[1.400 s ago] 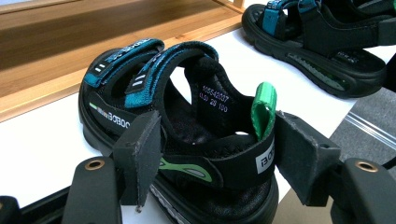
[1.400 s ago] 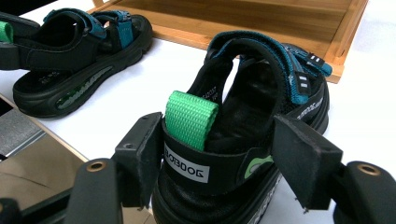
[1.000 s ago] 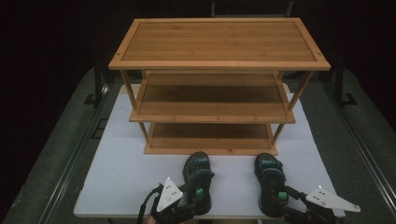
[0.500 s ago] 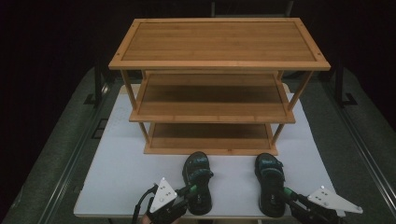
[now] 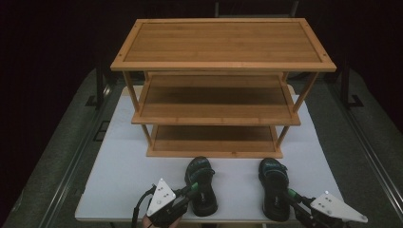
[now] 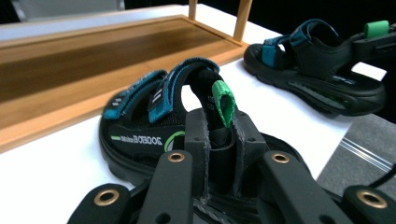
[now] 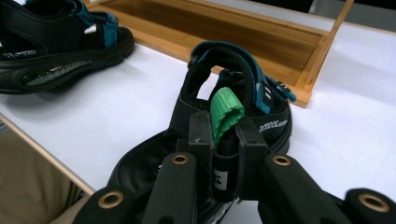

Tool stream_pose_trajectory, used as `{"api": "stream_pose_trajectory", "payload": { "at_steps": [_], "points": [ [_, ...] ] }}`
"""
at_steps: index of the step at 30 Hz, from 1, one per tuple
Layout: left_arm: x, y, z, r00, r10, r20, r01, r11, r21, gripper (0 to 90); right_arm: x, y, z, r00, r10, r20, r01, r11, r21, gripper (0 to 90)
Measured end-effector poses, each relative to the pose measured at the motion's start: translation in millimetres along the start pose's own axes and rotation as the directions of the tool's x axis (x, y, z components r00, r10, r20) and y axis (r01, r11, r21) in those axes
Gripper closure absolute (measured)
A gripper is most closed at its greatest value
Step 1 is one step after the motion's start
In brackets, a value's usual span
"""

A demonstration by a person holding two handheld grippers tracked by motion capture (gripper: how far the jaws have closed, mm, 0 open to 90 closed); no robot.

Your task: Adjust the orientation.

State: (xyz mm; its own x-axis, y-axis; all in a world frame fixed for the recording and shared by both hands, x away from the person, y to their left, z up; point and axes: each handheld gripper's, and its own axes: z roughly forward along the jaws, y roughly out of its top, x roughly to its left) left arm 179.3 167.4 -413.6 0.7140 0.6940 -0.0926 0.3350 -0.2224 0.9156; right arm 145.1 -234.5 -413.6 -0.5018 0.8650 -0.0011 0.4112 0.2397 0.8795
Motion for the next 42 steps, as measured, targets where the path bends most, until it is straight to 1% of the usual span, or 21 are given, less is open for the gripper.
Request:
{"api": "stream_pose_trajectory", "payload": {
  "at_steps": [2,3,5,11,16,21,25,33,42],
  "points": [
    [0.5,1.6,-1.5,1.0000,0.004,-0.005,-0.004,0.9999,-0.012,79.2,2.6,2.9,-2.8,1.0000,-0.006,-0.001,0.006,1.000,-0.022,80.0],
    [0.8,2.6,-2.4,1.0000,0.006,-0.004,-0.006,0.9998,-0.017,79.2,2.6,2.9,-2.8,1.0000,-0.006,-0.001,0.006,1.000,-0.022,80.0],
    [0.8,5.0,-4.5,0.9998,0.017,-0.012,-0.017,0.9994,-0.030,79.2,4.1,5.8,-4.7,0.9999,-0.011,-0.001,0.011,0.999,-0.037,80.0],
    [1.8,12.3,-8.7,0.9981,0.059,-0.019,-0.060,0.9968,-0.053,79.3,9.6,15.4,-8.2,0.9993,-0.034,-0.012,0.033,0.997,-0.073,79.9],
    [3.1,17.6,-11.0,0.9950,0.098,-0.022,-0.099,0.9934,-0.059,79.7,13.8,20.3,-7.0,0.9986,-0.047,-0.024,0.044,0.995,-0.086,79.9],
    [7.2,21.7,-12.3,0.9930,0.117,-0.014,-0.118,0.9903,-0.073,79.8,18.0,24.4,-4.3,0.9978,-0.056,-0.035,0.052,0.994,-0.095,79.9],
    [10.8,26.5,-12.7,0.9908,0.134,-0.014,-0.135,0.9880,-0.074,79.8,20.0,27.9,-1.3,0.9971,-0.063,-0.043,0.059,0.993,-0.101,79.9],
    [19.6,34.7,-11.1,0.9887,0.149,-0.013,-0.150,0.9853,-0.082,79.8,22.9,34.3,5.0,0.9958,-0.076,-0.052,0.070,0.992,-0.110,79.9],
    [22.8,41.0,-6.9,0.9870,0.161,-0.001,-0.160,0.9830,-0.089,79.8,23.8,39.6,11.3,0.9948,-0.081,-0.062,0.074,0.992,-0.105,79.9]
  ]
}}
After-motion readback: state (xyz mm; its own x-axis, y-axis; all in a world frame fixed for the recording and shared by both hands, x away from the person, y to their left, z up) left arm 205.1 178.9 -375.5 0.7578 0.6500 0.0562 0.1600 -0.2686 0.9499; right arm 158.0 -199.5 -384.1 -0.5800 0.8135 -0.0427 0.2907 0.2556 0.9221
